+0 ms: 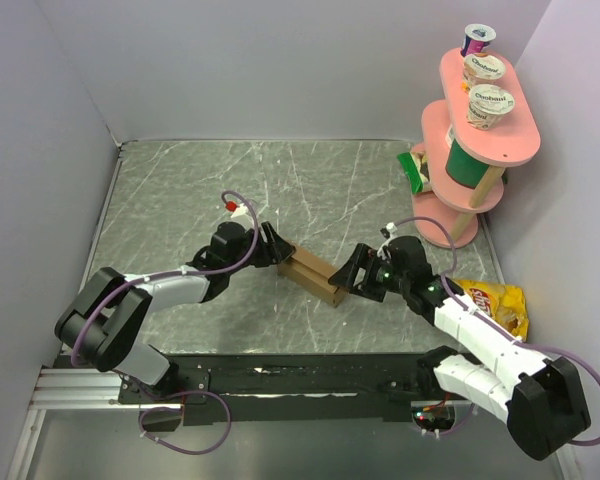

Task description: Fold the paper box

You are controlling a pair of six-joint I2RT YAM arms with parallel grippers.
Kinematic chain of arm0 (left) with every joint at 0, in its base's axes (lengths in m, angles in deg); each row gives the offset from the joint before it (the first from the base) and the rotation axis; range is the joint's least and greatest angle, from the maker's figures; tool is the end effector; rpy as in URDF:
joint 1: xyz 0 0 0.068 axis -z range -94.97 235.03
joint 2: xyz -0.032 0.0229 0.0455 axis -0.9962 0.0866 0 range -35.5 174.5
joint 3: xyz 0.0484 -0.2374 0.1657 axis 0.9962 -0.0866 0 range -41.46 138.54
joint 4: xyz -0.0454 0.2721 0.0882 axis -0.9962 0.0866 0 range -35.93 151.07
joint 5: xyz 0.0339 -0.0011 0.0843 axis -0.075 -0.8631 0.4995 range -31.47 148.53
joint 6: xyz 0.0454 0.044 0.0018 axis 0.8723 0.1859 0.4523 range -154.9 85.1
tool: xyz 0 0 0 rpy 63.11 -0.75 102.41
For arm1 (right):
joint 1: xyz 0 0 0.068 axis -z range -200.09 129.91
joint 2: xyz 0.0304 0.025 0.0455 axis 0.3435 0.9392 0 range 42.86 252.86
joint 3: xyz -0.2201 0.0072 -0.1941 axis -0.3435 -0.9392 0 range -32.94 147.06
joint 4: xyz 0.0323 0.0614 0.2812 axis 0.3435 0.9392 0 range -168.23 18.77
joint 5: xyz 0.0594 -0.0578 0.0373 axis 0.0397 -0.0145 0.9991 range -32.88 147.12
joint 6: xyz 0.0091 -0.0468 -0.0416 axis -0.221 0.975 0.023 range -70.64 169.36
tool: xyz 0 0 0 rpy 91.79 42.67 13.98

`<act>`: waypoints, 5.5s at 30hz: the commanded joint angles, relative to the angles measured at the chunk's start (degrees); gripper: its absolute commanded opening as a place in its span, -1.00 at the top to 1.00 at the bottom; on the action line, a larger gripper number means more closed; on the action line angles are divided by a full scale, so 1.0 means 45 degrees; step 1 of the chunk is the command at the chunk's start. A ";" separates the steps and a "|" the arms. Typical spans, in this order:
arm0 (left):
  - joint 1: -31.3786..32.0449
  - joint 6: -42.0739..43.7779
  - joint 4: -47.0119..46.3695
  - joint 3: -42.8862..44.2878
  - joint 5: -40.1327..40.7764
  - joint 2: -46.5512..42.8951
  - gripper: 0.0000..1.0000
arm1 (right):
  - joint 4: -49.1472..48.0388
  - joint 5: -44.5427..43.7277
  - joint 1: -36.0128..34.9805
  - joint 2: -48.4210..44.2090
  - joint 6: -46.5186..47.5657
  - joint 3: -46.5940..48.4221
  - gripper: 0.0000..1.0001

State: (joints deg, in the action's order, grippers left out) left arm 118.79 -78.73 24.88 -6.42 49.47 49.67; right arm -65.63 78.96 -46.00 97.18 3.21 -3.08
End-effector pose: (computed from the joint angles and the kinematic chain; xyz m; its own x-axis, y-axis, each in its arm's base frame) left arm 0.2719 -0.1909 0.1818 -0.6790 -0.3688 -0.6348 0.2784 0.6708 -0.6874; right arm 0.1933 0.1139 0.2143 -0.8606 0.3260 -0.3914 -0.0753 0.6785 0.7307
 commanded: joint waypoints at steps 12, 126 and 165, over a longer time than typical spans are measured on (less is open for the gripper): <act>0.0428 0.0151 -0.1032 -0.0834 -0.0057 -0.0976 -0.48 | -0.1764 -0.0383 -0.0121 0.0446 -0.0486 -0.0289 -0.50; -0.7931 0.0092 0.3557 -0.2281 -0.5603 -0.7383 -0.92 | 0.3349 -0.4625 -0.4829 0.9120 1.2405 0.8651 -0.04; -0.5413 -0.0337 0.0784 -0.1796 -0.4920 -0.3615 -0.93 | 0.1864 -0.8372 -0.7973 0.6212 1.1274 0.6018 -0.99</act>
State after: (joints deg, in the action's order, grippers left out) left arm 92.32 -80.85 33.58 -20.01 25.93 30.02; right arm -60.49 39.86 -81.43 134.25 57.70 22.10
